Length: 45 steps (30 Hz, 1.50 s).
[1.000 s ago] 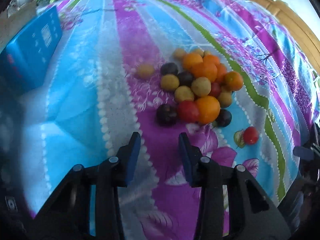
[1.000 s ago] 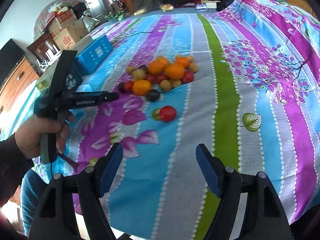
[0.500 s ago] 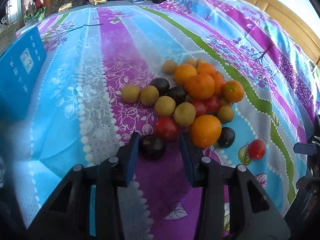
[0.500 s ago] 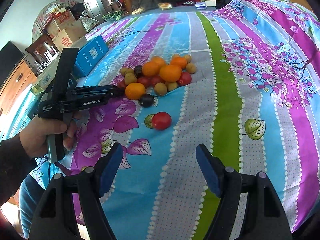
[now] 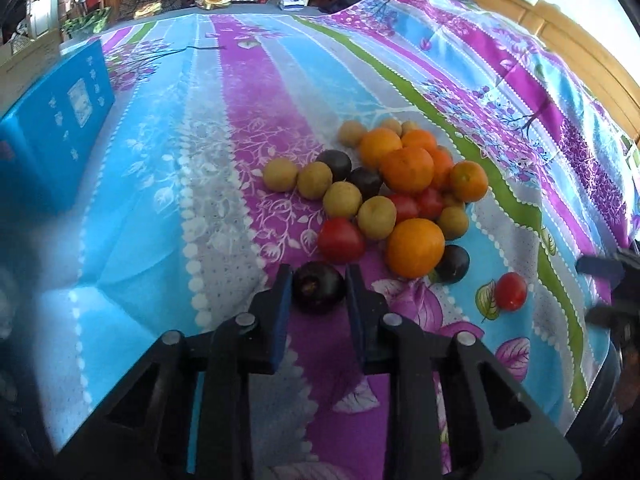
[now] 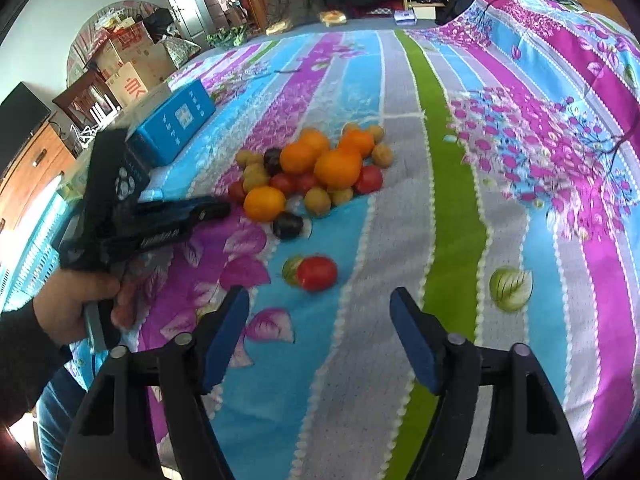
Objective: Organize fruits
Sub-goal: 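Grasp a dark plum with the left gripper while the right approaches an orange, then grasp an orange with the right gripper while the left holds the plum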
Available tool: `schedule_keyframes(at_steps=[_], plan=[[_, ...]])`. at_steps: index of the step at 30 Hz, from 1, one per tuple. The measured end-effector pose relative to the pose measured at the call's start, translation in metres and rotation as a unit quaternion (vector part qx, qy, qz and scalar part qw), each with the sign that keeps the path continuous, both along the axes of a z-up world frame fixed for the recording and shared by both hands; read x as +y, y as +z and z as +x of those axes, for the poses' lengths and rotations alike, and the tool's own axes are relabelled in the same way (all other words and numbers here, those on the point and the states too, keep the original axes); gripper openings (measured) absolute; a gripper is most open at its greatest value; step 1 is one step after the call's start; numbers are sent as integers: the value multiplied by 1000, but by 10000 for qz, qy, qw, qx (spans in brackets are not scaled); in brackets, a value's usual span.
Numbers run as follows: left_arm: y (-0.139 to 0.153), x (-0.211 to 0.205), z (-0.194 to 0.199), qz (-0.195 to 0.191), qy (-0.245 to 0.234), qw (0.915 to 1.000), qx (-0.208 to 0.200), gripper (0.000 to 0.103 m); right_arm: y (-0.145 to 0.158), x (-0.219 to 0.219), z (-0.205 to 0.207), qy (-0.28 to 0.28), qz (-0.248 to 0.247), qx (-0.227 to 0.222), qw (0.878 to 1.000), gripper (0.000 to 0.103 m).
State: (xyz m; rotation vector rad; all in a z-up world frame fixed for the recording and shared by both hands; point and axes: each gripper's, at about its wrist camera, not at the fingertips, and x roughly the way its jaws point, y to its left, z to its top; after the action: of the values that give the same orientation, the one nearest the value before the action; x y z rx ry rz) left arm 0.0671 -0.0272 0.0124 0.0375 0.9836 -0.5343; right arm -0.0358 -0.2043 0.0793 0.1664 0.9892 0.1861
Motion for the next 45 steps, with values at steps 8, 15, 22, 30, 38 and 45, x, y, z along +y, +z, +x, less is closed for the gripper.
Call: schedule_keyframes(at_steps=[8,15,22,30,38,45], plan=[[1,11,-15,-143,223,9995,155,26,-21,-38,73,-62,146,120,9998,57],[8,12,-17,-216,333,9992,61,26,-14,-19,103,116,242,-85,9996,70],[20,8,-17,-297,324,9990,-73,25,-35,-11,123,-143,526,192,9983,61],[26,7,-14,-349,384,9986,-127,25,-38,-2,125,-249,191,169,9994,57],[29,9,-15,-337,407,9985,-152,25,-30,6,117,-225,-157,-39,9996,44],[20,13,-16,-265,370,9989,-132,27,-12,1,93,-200,74,-230,9995,44]])
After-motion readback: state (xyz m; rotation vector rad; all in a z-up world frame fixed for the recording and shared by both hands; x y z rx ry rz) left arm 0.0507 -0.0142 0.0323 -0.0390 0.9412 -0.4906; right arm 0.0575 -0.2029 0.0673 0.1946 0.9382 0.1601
